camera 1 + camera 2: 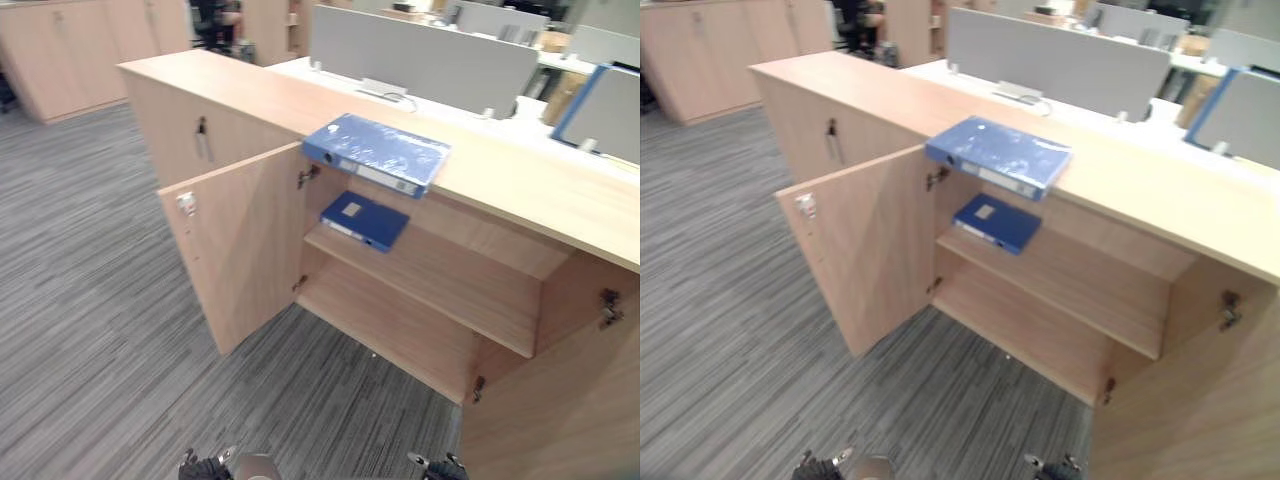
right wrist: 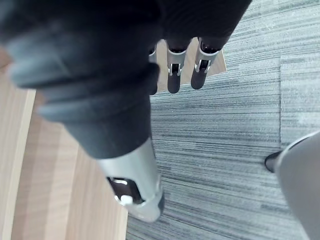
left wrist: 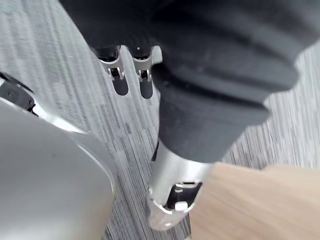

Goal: Walk over to the cabinet, pick up the folder, carry it to the office cabinet, place the folder inside the office cabinet, then close the office cabinet door

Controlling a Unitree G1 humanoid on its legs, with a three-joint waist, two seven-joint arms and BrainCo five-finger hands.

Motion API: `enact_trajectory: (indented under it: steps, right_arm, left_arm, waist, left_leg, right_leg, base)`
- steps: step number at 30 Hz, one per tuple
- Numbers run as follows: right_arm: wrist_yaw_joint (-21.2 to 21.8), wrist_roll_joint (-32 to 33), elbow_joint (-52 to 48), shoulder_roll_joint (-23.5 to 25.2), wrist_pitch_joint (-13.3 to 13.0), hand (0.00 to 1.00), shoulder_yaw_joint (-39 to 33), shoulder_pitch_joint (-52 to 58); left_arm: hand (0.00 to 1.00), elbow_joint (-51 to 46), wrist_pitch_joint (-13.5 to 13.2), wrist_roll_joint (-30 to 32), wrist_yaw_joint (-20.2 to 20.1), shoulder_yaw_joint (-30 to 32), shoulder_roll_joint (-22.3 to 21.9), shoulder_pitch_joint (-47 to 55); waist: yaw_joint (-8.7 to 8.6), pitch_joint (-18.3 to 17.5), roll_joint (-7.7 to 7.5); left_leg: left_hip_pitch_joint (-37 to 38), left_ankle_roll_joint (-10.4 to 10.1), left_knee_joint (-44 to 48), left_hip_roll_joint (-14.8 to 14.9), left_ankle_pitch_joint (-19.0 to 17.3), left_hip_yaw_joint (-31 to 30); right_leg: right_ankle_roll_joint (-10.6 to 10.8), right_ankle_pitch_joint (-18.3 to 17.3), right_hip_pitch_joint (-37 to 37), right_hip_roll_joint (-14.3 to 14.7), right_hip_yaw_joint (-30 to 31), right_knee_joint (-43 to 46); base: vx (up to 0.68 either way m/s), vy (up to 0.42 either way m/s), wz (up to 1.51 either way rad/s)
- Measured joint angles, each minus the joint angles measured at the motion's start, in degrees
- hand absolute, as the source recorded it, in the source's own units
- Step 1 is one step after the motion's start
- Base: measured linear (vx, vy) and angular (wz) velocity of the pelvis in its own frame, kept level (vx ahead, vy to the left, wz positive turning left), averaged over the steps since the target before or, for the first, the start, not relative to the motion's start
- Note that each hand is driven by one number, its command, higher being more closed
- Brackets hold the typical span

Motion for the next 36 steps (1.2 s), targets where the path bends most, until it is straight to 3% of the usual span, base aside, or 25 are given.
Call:
enact_trajectory:
  steps: [2, 4, 5, 7, 10, 13, 17, 19, 21, 24, 25, 27, 29, 30, 31, 32, 33, 34, 36]
  right_arm:
    - [-0.2, 0.0, 1.5, 0.8, 0.2, 0.0, 0.1, -2.2]
    - [-0.4, -0.1, 1.5, 1.2, 0.3, 0.0, 0.5, -2.7]
    - [-0.5, 0.0, 1.6, 1.6, 0.3, 0.0, 1.9, -2.8]
    - [-0.6, 0.0, 1.5, 2.5, 0.4, 0.0, 2.4, -3.2]
    - [-0.5, -0.2, 3.0, 3.7, 0.7, 0.0, 2.3, -4.0]
    - [-0.4, -0.7, 3.7, 3.9, 1.0, 0.0, 1.9, -4.4]
    - [-0.3, -1.1, 4.5, 3.6, 1.2, 0.0, 1.3, -4.3]
    - [-0.3, -1.2, 4.3, 3.3, 1.6, 0.0, 1.4, -4.4]
    - [0.1, -1.3, 3.1, 3.1, 1.7, 0.0, 1.8, -4.3]
    - [0.7, -1.4, 1.9, 2.9, 1.6, 0.0, 1.9, -4.1]
    - [0.8, -1.5, 1.9, 3.0, 1.6, 0.0, 1.9, -4.1]
    - [0.8, -1.7, 2.0, 2.8, 1.5, 0.0, 1.8, -4.4]
    - [0.8, -1.0, 2.0, 2.7, 1.5, 0.0, 1.3, -4.9]
    - [0.8, -1.0, 2.0, 2.7, 1.4, 0.0, 1.3, -4.9]
    - [0.8, -1.0, 2.1, 2.8, 1.2, 0.0, 1.3, -4.4]
    - [0.8, -1.0, 2.1, 2.7, 1.2, 0.0, 1.3, -4.1]
    - [0.8, -0.9, 1.9, 2.4, 1.2, 0.0, 1.3, -4.1]
    - [0.8, -1.1, 2.3, 1.1, 1.2, 0.0, 1.3, -4.0]
    - [0.9, -1.2, 2.5, 0.3, 1.3, 0.0, 1.7, -4.1]
  left_arm:
    - [0.0, 0.1, -0.1, 0.1, 0.0, -0.8, 0.3, -0.5]
    - [0.0, 0.3, -0.2, 0.5, 0.0, -2.9, -0.1, -0.4]
    - [0.0, 1.0, -0.2, 0.3, -0.1, -3.6, 0.8, -1.5]
    - [0.0, 1.5, -0.2, 0.5, -0.2, -4.7, 1.4, -2.2]
    - [0.0, 3.2, 0.1, 0.5, -0.2, -4.6, 2.2, -2.6]
    - [0.0, 5.5, 0.4, 1.6, -0.1, -4.9, 3.4, -3.2]
    - [0.0, 7.1, 0.9, 2.8, -0.2, -7.2, 3.6, -3.9]
    - [0.0, 7.1, 0.9, 2.8, -0.3, -7.2, 2.6, -3.8]
    - [0.0, 6.5, 0.9, 2.8, -0.9, -7.3, 3.0, -3.5]
    - [0.0, 6.2, 0.9, 2.8, -1.4, -7.5, 3.1, -3.2]
    - [0.0, 6.2, 0.9, 2.8, -1.4, -7.5, 3.1, -3.1]
    - [0.0, 6.2, 0.9, 3.1, -1.9, -7.6, 3.1, -3.0]
    - [0.0, 6.6, 0.9, 3.9, -2.1, -7.5, 3.1, -3.1]
    - [0.0, 6.7, 0.8, 4.1, -2.2, -7.5, 3.1, -3.1]
    - [0.0, 7.1, 0.7, 4.9, -2.4, -7.5, 3.5, -3.2]
    - [0.0, 7.1, 0.6, 5.1, -2.5, -7.4, 3.8, -3.1]
    - [0.0, 8.2, 0.6, 5.4, -2.6, -7.3, 3.1, -3.2]
    - [0.0, 9.4, 0.6, 6.1, -2.7, -7.2, 1.9, -3.2]
    - [0.0, 9.3, 0.5, 6.9, -2.7, -6.7, 0.7, -3.1]
  waist:
    - [0.82, 0.4, -0.01]
    - [1.42, 0.1, 1.21]
    - [1.4, 0.3, 0.47]
    - [1.48, 0.4, -0.5]
    - [1.54, 0.2, -0.42]
    - [1.47, -0.2, -0.67]
    - [1.32, -1.5, -0.86]
    - [1.53, -1.6, -0.65]
    - [0.85, -1.1, -0.9]
    - [-0.14, -0.9, -1.25]
    - [-0.17, -1.0, -1.2]
    - [-0.3, -1.0, -1.06]
    - [-0.9, -0.8, -0.65]
    - [-0.97, -0.7, -0.63]
    - [-0.97, -0.7, -1.4]
    - [-1.01, -0.8, -1.87]
    - [-1.19, -0.8, -1.54]
    - [-1.68, -2.2, 0.72]
    - [-1.66, -2.5, 2.23]
  left_leg:
    - [-2.3, 1.2, -10.4, -3.0, -3.9, -2.3]
    - [-0.6, 0.4, -29.8, -4.3, -1.0, -7.5]
    - [0.5, -0.2, -30.7, -6.1, 1.4, -6.3]
    - [2.7, -0.7, -33.4, -7.9, 0.9, -5.3]
    - [3.7, 1.9, -31.2, -10.7, 0.0, -4.3]
    - [6.5, 3.7, -34.1, -11.3, -0.9, -2.2]
    - [11.2, 5.8, -41.8, -13.2, 0.6, 0.6]
    - [14.3, 6.0, -46.0, -13.1, 1.7, 2.9]
    - [17.5, 6.3, -47.8, -13.1, 1.9, 4.7]
    - [20.0, 6.7, -47.5, -14.2, 0.8, 4.9]
    - [20.2, 6.7, -47.7, -14.1, 0.8, 4.9]
    - [20.2, 6.6, -49.5, -13.2, 0.8, 4.9]
    - [20.5, 6.0, -50.4, -11.1, 0.5, 4.2]
    - [20.9, 5.6, -50.6, -10.4, 0.3, 3.9]
    - [22.4, 3.6, -51.5, -10.4, -0.3, 3.3]
    - [22.9, 3.1, -51.5, -11.1, -0.7, 3.0]
    - [23.4, 2.8, -51.6, -10.7, -1.0, 2.3]
    - [23.6, 2.4, -52.8, -9.5, -0.6, -0.1]
    - [24.2, 2.0, -54.1, -6.8, -0.3, -0.8]
  right_leg:
    - [1.9, 0.7, 0.9, -2.7, 5.8, 0.5]
    - [4.8, -0.6, 1.0, -4.1, 9.6, 1.0]
    - [6.4, -1.5, 1.5, -5.6, 11.0, 0.7]
    - [6.0, -1.1, 0.9, -5.7, 10.7, 0.1]
    - [5.0, 0.5, 1.3, -6.8, 10.9, -0.9]
    - [5.9, 1.9, 1.6, -8.3, 13.8, -3.1]
    - [6.8, 3.2, 0.2, -10.8, 15.1, -3.1]
    - [7.2, 3.0, -3.5, -10.4, 15.1, 3.9]
    - [8.5, 2.6, -11.5, -9.9, 13.7, 22.3]
    - [9.1, 5.2, -14.9, -12.4, 8.6, 33.0]
    - [9.0, 4.9, -14.9, -12.9, 7.6, 33.3]
    - [7.4, -1.7, -16.4, -13.4, 4.5, 31.3]
    - [6.9, -4.1, -16.8, -11.7, 2.0, 25.3]
    - [6.9, -4.1, -16.8, -11.2, 1.6, 22.6]
    - [6.4, -1.0, -15.3, -11.2, 1.2, 11.5]
    - [7.4, 3.0, -15.0, -11.8, 1.5, 9.9]
    - [7.4, 2.0, -14.8, -11.7, 1.1, 10.8]
    - [6.7, 1.0, -14.1, -10.0, -0.4, 9.8]
    - [5.6, 0.1, -13.2, -7.6, -1.7, 8.8]
  base:
    - [0.3, 0.34, -1.71]
    - [0.28, 0.379, -1.21]
    - [0.26, 0.344, -0.38]
    - [0.26, 0.302, -0.18]
    - [0.17, 0.173, -0.33]
    - [0.14, 0.167, -0.66]
    - [0.08, 0.102, -0.65]
    - [0.05, 0.071, -0.75]
    - [0.0, 0.031, -0.44]
    - [0.0, 0.035, 0.0]
    - [0.03, 0.03, -0.03]
    - [0.06, -0.061, -0.12]
    - [0.08, -0.127, 0.0]
    - [0.16, -0.254, 0.17]
    - [0.17, -0.271, 0.15]
    - [0.18, -0.254, 0.19]
    - [0.21, -0.2, 0.31]
    - [0.3, -0.26, 0.32]
    - [0.38, -0.302, 0.21]
